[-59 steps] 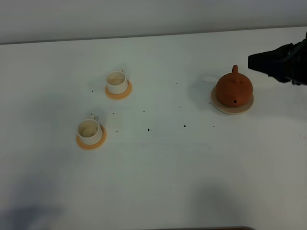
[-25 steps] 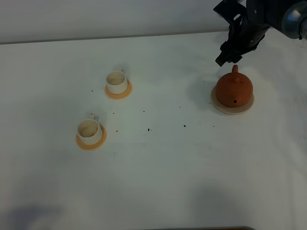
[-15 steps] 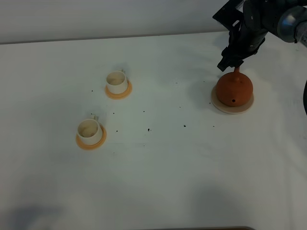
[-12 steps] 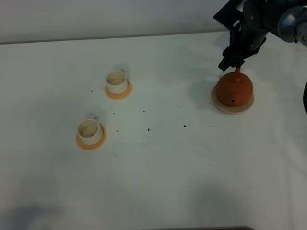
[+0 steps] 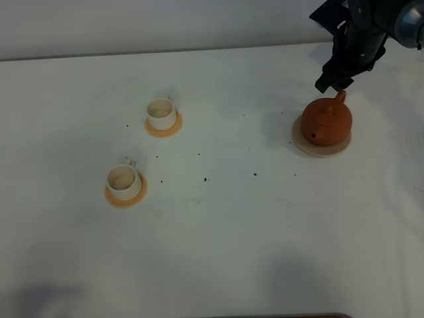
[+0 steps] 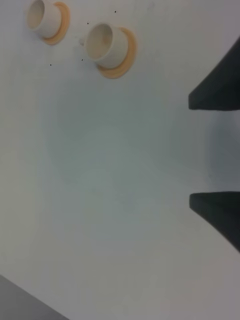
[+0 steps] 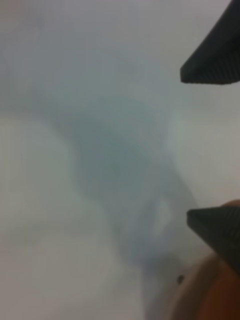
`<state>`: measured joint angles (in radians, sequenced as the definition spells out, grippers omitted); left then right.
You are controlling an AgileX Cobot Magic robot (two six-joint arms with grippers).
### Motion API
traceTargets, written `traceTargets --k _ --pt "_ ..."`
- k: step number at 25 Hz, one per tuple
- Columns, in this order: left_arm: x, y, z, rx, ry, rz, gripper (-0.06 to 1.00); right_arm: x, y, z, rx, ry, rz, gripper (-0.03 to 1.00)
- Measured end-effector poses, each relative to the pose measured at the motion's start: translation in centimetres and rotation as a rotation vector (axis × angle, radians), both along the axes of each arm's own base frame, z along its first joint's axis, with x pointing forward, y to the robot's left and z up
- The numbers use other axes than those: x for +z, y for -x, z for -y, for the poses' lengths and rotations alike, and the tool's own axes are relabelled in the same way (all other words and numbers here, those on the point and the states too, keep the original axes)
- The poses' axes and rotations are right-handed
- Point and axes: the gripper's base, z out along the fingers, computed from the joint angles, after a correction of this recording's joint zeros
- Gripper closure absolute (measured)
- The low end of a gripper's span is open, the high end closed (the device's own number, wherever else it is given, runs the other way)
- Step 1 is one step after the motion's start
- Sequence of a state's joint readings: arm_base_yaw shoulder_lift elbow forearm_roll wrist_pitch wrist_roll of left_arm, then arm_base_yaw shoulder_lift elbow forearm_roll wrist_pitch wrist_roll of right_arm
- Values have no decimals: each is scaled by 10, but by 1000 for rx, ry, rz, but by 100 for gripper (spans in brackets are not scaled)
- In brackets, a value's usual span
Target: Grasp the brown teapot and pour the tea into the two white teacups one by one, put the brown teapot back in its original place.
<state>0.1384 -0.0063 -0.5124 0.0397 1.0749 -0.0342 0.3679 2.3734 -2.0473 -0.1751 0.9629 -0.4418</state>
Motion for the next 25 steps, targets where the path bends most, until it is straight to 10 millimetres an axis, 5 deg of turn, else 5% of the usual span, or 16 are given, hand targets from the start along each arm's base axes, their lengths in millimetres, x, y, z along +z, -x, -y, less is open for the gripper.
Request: traceTargets --k 25 --pt "0 0 0 0 0 0 56 -5 16 15 -169 41 -202 45"
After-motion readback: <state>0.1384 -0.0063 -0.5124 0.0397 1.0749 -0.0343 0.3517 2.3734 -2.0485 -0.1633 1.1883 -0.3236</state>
